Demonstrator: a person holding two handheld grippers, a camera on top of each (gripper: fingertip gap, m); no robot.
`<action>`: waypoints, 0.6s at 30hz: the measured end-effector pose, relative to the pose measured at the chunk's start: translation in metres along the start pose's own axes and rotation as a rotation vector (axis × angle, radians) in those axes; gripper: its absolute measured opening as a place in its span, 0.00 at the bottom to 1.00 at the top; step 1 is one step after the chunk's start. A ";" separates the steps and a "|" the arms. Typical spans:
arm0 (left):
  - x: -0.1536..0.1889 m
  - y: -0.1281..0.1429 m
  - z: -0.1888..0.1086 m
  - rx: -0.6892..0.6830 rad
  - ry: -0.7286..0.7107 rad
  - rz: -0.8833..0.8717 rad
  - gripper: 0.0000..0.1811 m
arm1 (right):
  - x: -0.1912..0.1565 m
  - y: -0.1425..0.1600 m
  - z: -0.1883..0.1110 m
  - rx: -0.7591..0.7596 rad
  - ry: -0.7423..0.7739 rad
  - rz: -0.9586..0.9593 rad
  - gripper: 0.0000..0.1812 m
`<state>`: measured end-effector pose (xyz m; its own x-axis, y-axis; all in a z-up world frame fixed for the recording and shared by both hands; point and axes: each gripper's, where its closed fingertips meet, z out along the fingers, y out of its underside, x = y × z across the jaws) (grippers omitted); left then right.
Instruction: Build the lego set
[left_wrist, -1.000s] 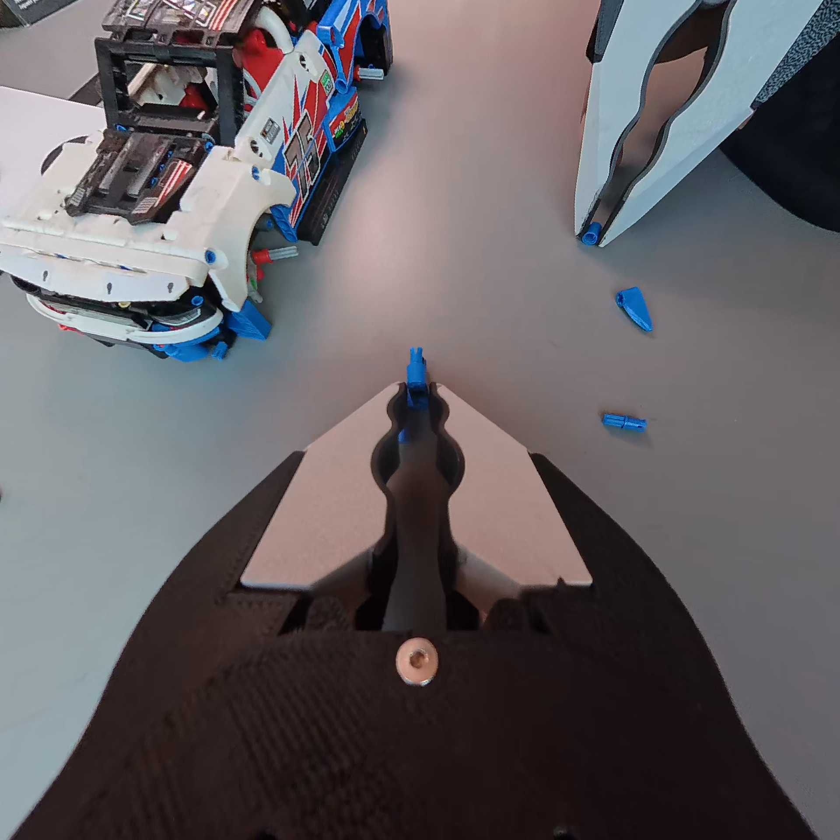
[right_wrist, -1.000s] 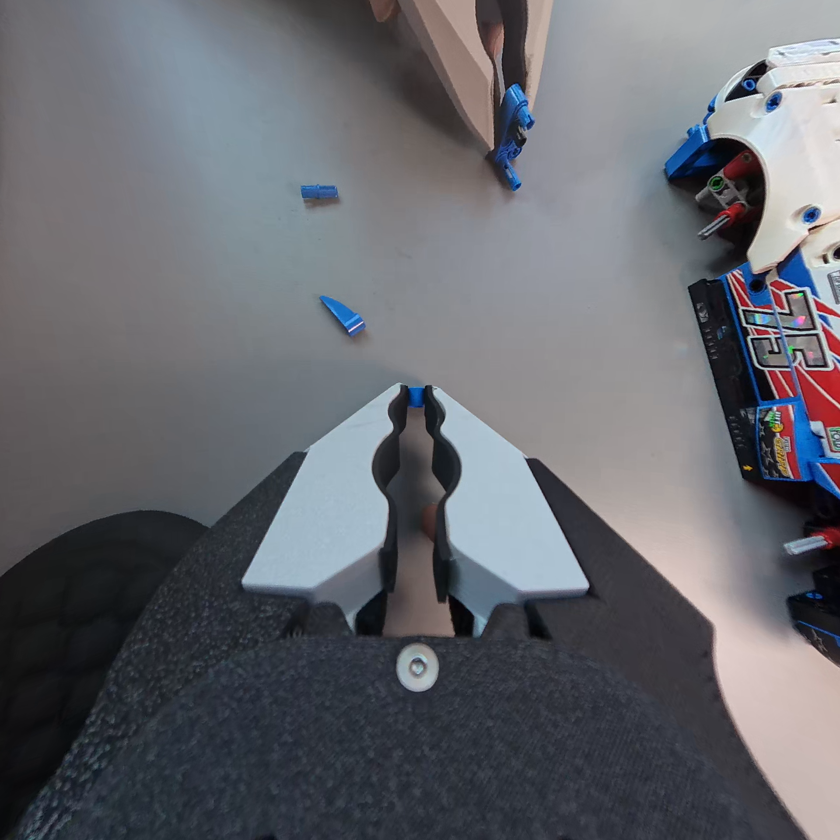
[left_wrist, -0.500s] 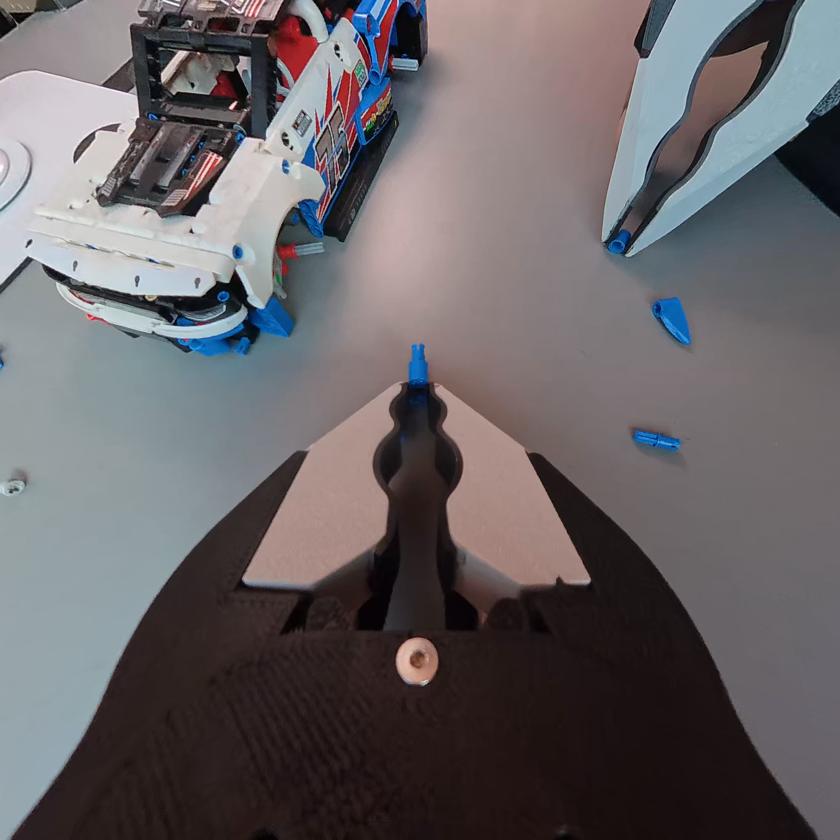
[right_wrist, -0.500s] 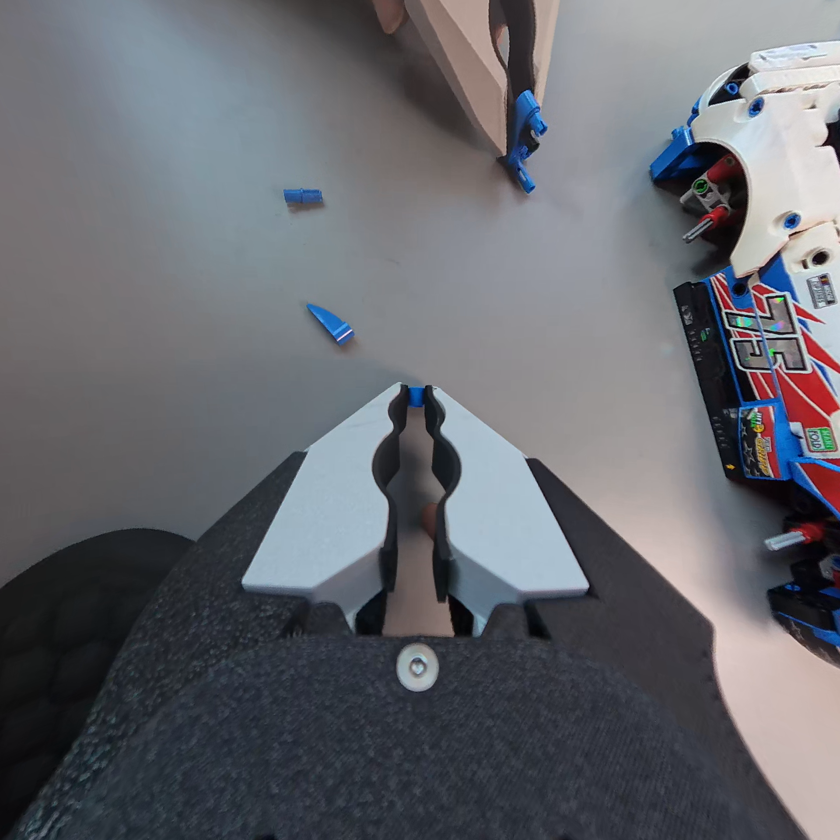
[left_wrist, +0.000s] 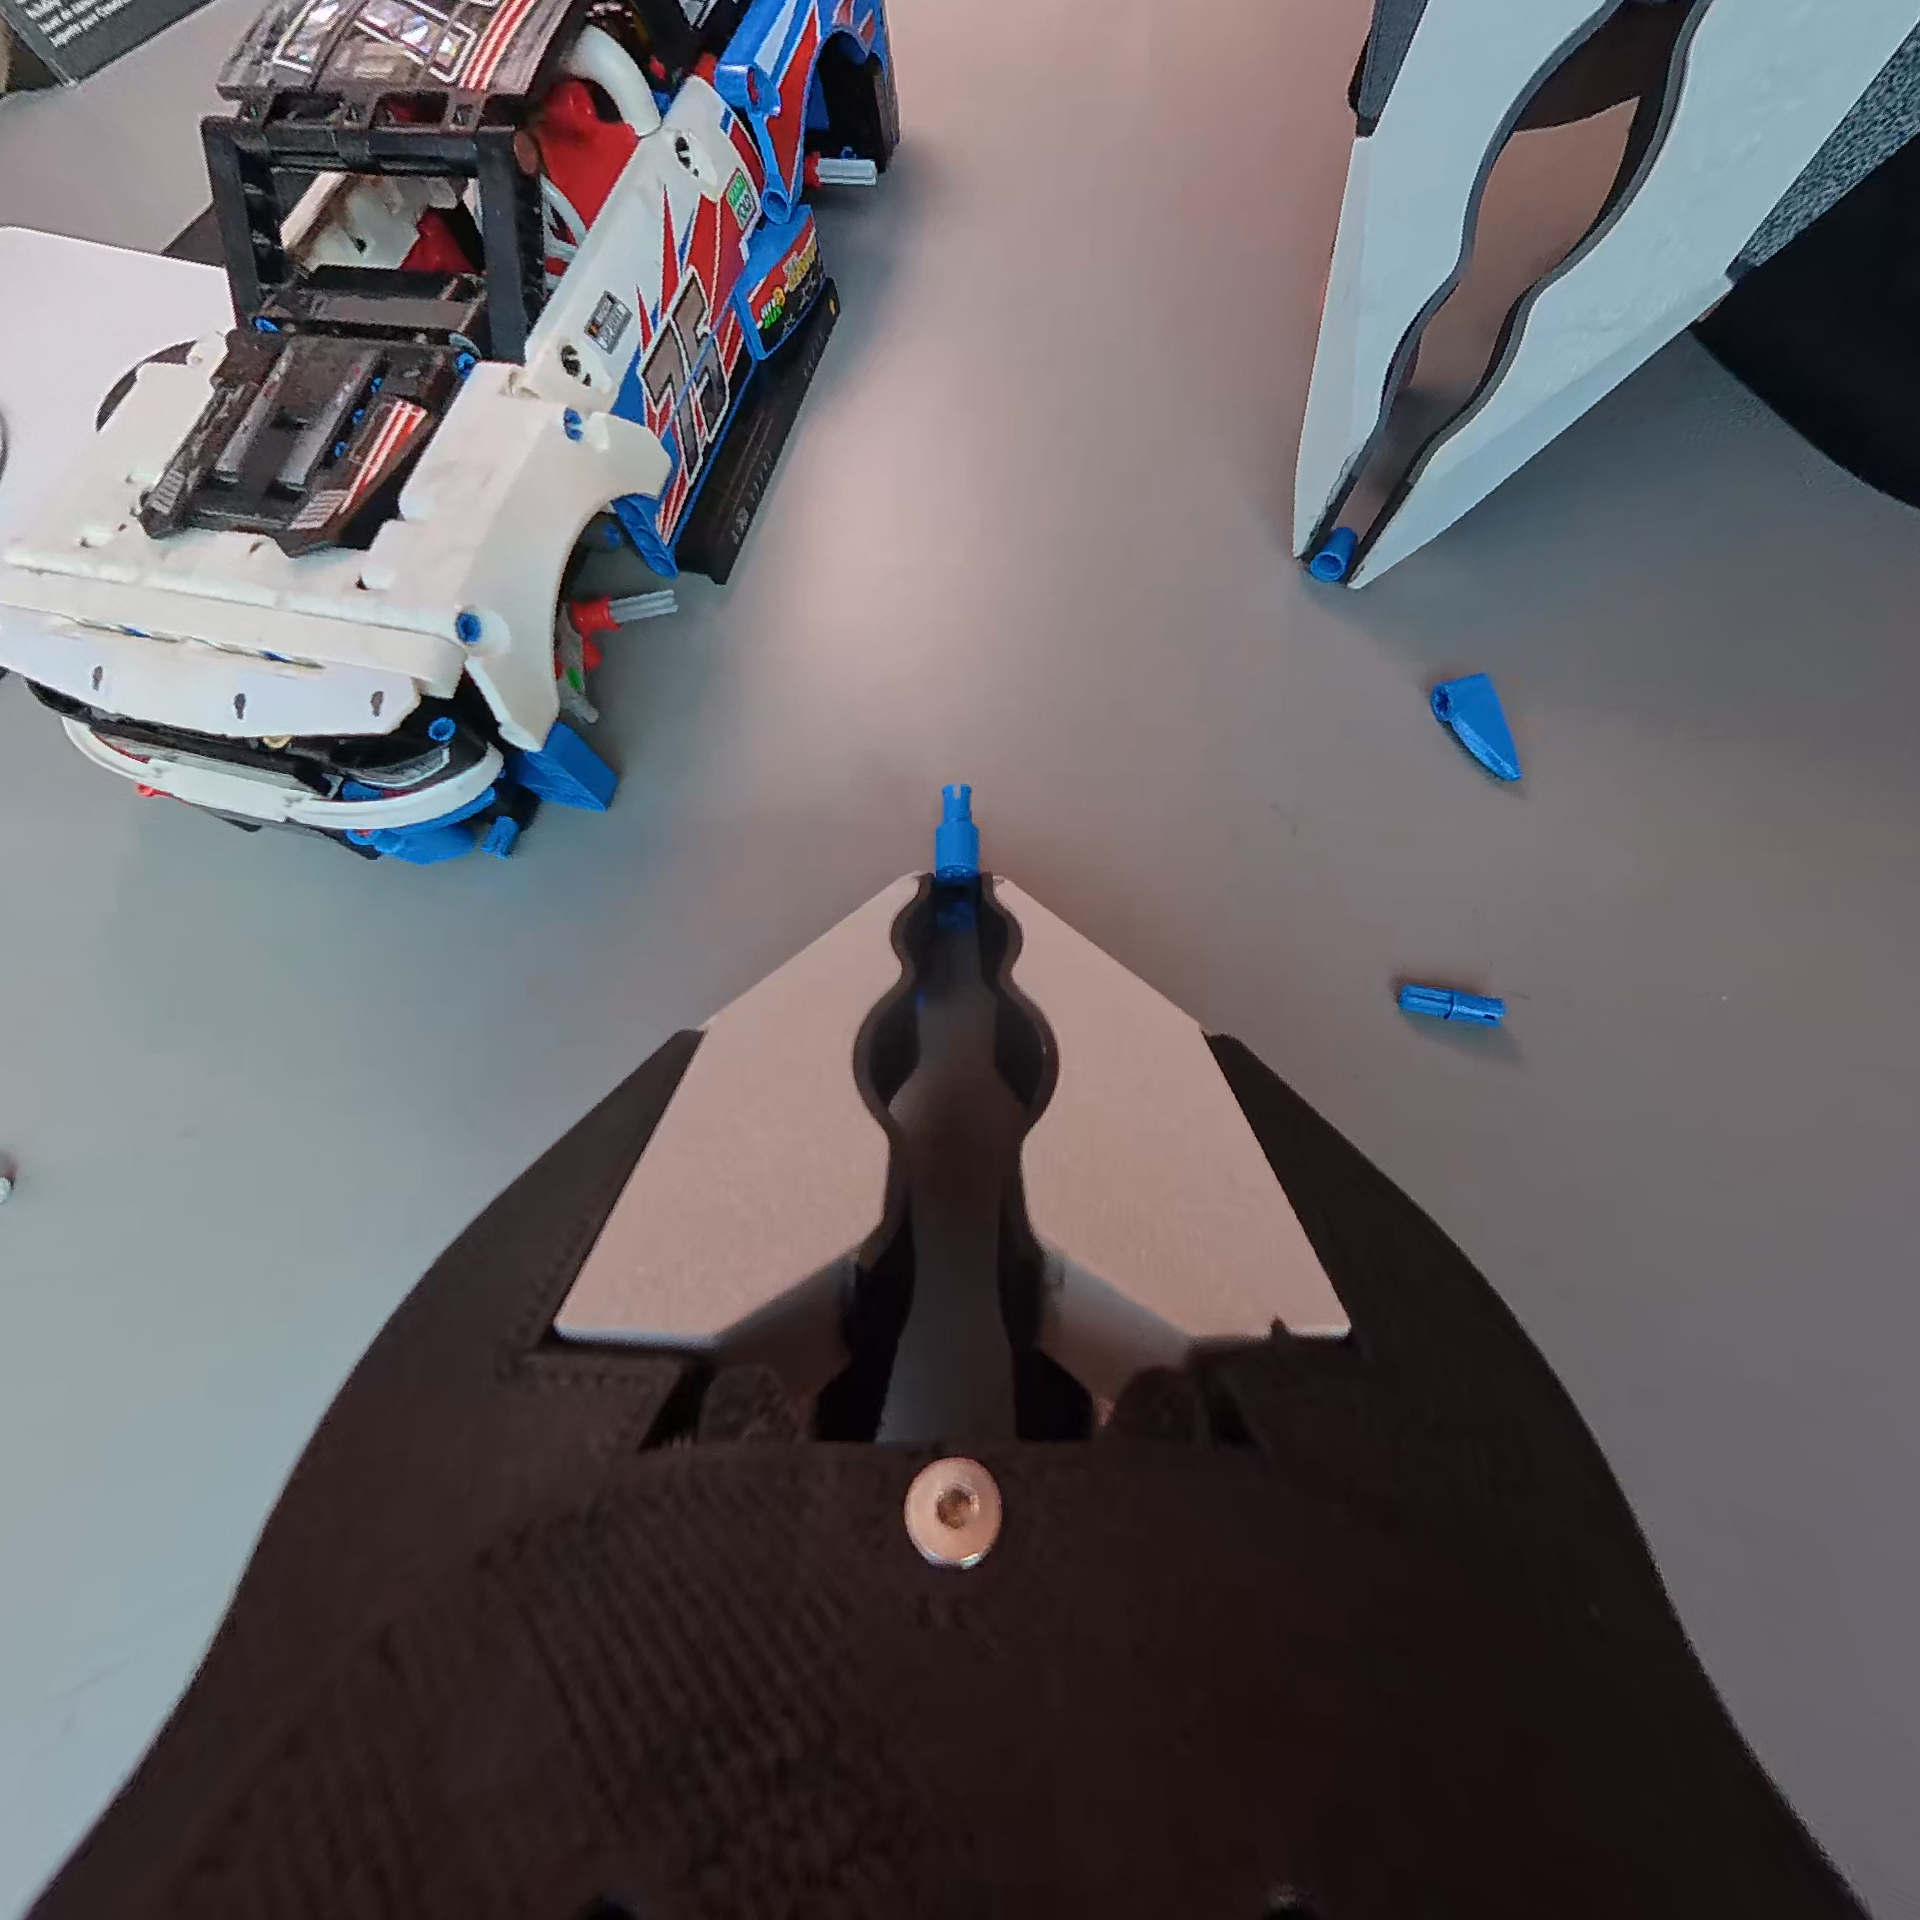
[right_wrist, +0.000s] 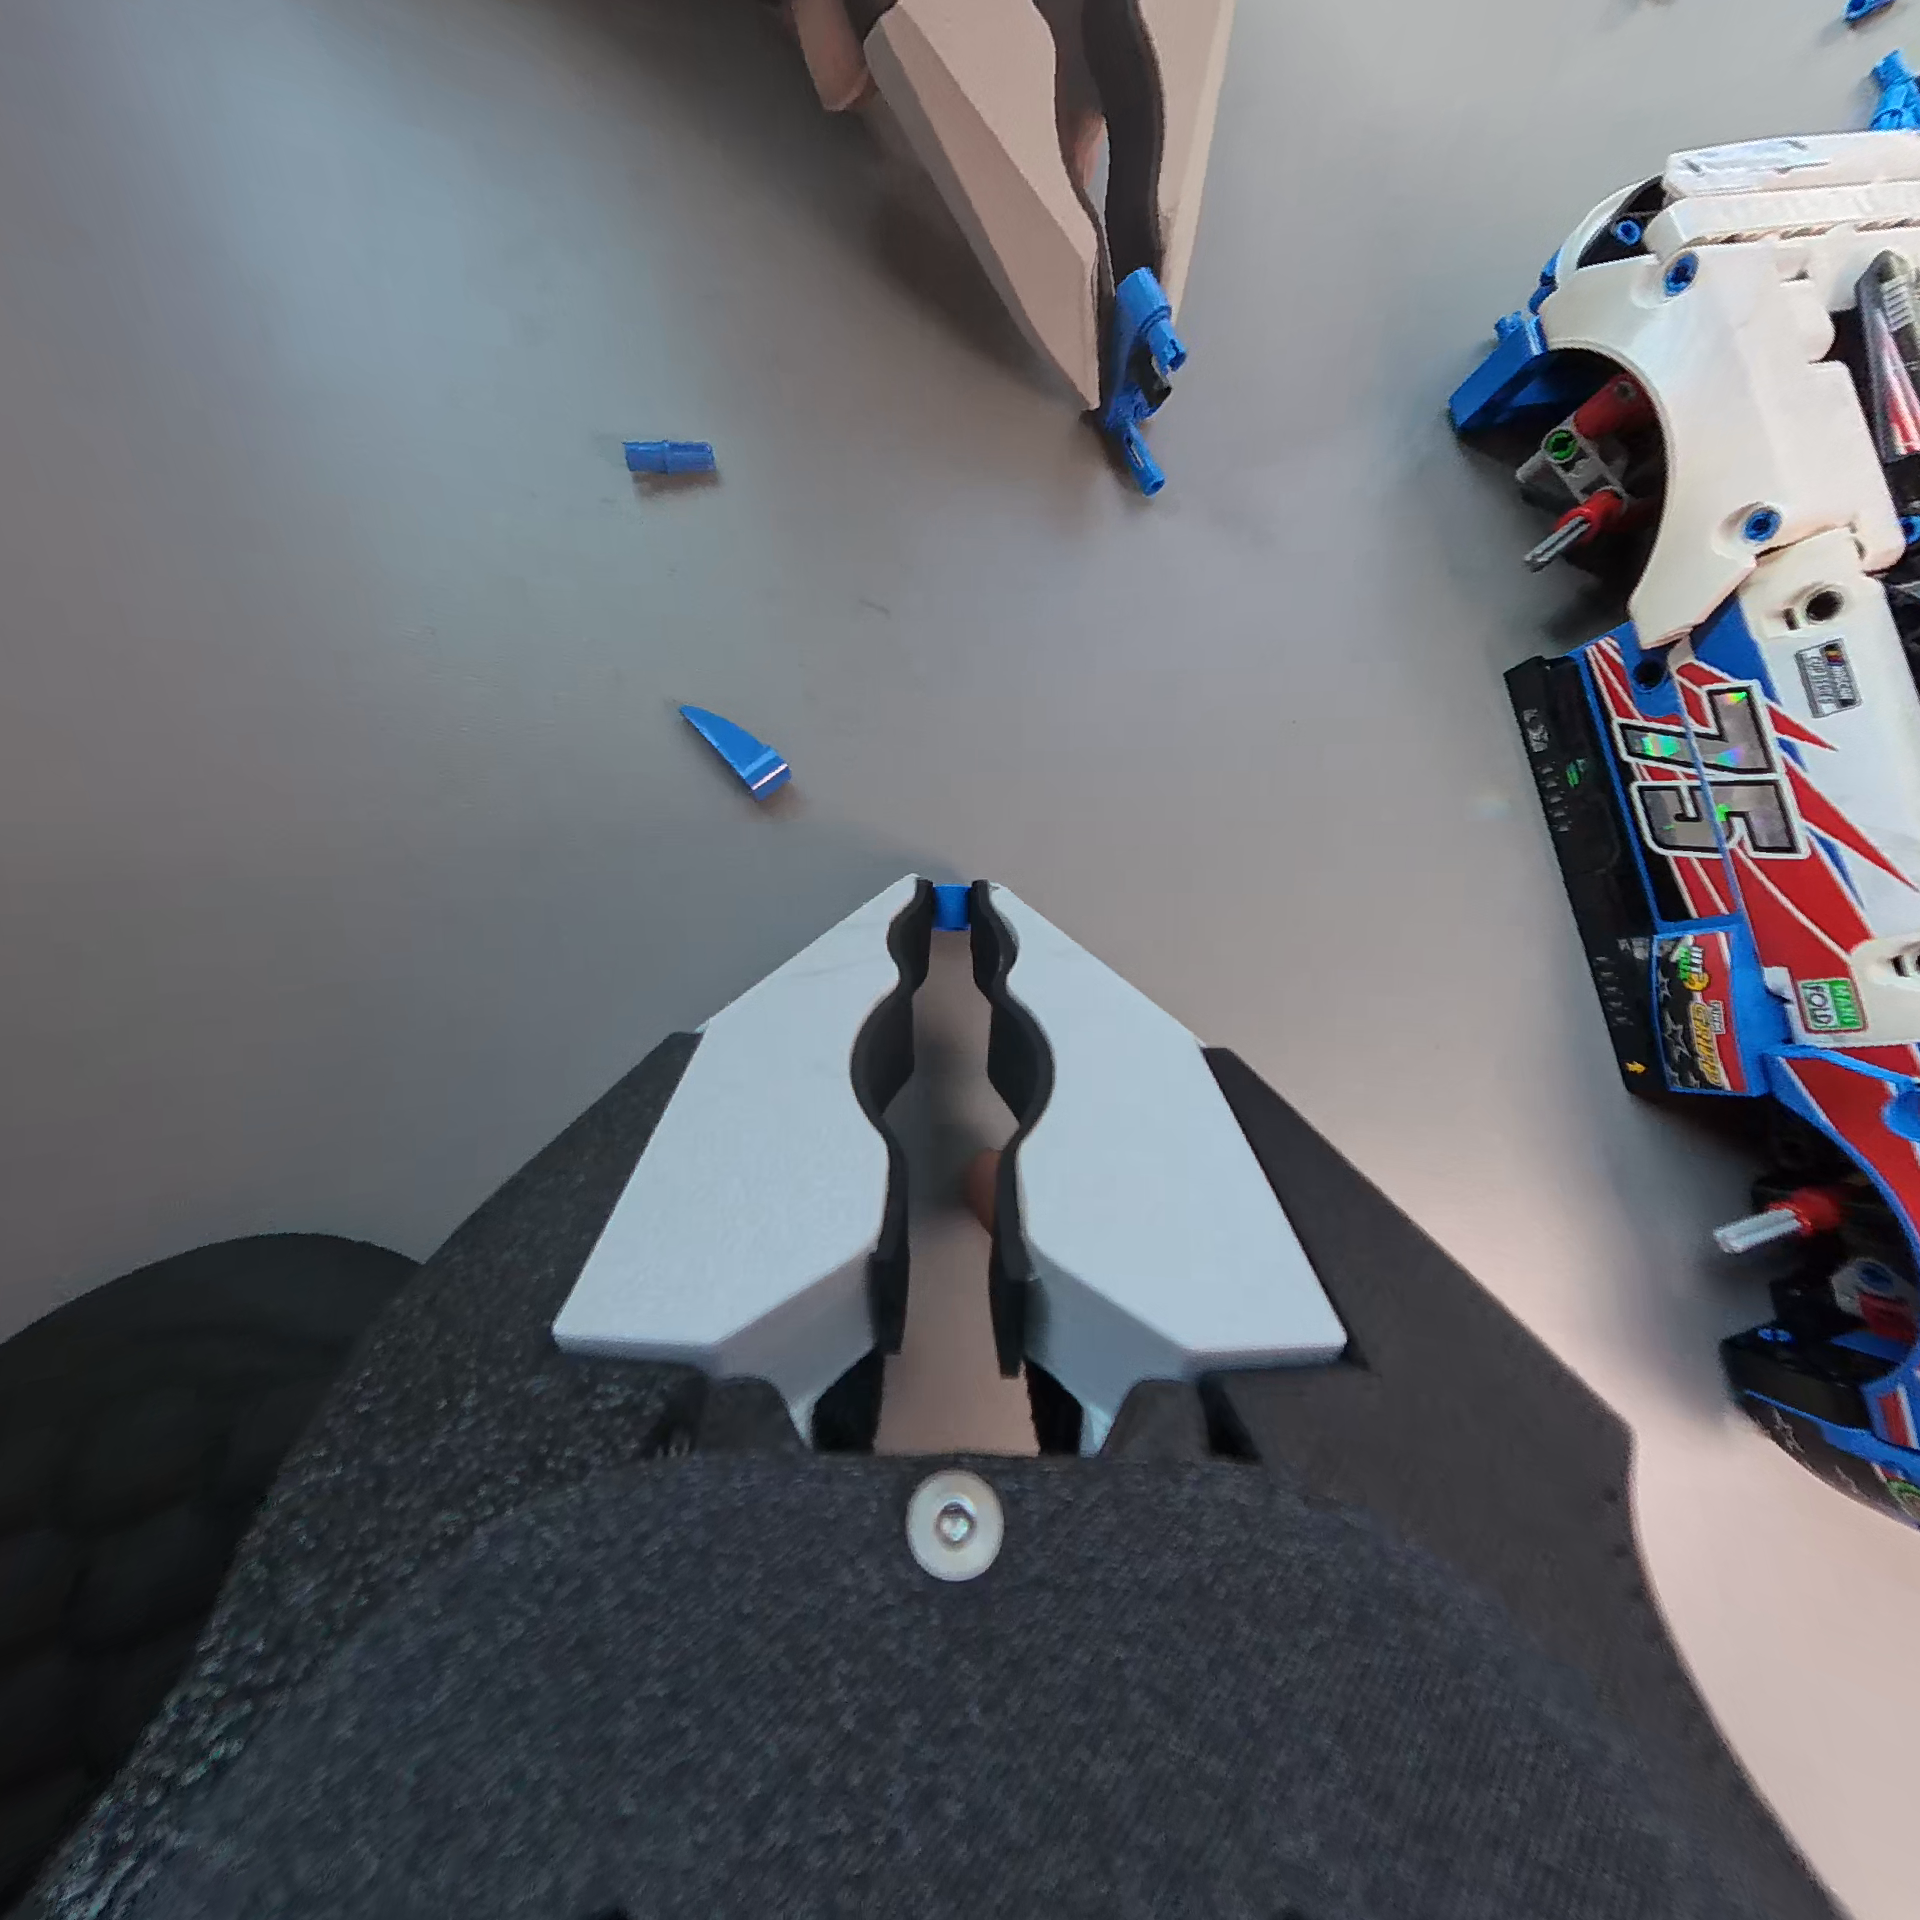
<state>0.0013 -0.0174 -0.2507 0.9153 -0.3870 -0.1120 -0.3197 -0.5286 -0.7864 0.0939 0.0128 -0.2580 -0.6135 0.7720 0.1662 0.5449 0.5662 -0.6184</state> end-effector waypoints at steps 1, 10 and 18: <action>0.001 0.000 0.000 0.000 0.006 -0.005 0.03 | 0.000 0.000 0.000 0.000 0.000 0.000 0.02; 0.008 -0.001 0.001 0.002 0.079 -0.055 0.03 | 0.001 0.000 0.000 0.004 0.003 0.002 0.02; 0.005 -0.005 -0.003 0.038 0.078 -0.093 0.15 | 0.000 -0.005 -0.003 0.058 -0.010 0.019 0.04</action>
<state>0.0067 -0.0191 -0.2452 0.9183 -0.3957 0.0085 -0.2236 -0.5365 -0.8137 0.0926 0.0108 -0.2530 -0.6090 0.7795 0.1466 0.5228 0.5335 -0.6649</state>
